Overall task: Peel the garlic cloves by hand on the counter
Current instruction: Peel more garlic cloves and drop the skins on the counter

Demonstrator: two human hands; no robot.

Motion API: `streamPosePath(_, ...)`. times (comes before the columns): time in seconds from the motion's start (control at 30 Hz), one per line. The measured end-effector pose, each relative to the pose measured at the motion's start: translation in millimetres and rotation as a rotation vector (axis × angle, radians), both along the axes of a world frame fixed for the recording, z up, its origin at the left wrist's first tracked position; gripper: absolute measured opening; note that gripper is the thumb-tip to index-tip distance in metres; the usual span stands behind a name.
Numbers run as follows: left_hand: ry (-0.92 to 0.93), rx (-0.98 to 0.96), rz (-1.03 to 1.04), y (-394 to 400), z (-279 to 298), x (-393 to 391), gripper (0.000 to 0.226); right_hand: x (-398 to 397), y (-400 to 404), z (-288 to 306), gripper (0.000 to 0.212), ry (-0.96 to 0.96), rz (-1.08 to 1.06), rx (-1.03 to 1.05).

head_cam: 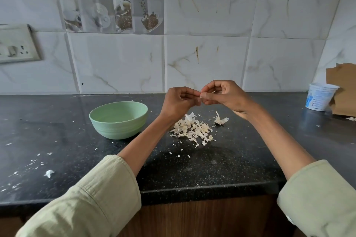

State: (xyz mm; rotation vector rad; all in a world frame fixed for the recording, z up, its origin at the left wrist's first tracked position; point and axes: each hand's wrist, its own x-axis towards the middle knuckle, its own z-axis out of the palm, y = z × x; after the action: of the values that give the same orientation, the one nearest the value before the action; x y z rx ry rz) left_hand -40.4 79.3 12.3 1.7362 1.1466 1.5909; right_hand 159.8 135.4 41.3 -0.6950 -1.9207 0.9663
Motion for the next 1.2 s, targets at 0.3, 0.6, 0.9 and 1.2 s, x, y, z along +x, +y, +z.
streamPosePath(0.3, -0.031, 0.016, 0.066, 1.1, -5.4, 6.2, 0.016, -7.9, -2.0, -6.1, 0.020, -0.080, -0.076, 0.150)
streamPosePath(0.6, -0.289, -0.232, -0.018, 4.0, -3.5, 4.3, 0.020, -0.8, -7.1, -2.0, 0.021, -0.111, 0.038, 0.127)
streamPosePath(0.9, -0.128, -0.322, -0.033, 3.9, -1.0, 3.3, 0.015, -8.1, -7.4, -6.3, 0.020, -0.256, -0.043, 0.331)
streamPosePath(1.2, 0.003, -0.179, 0.030, 6.8, -1.9, 1.8, 0.011, -5.7, -1.8, -7.1, 0.015, -0.320, -0.245, 0.468)
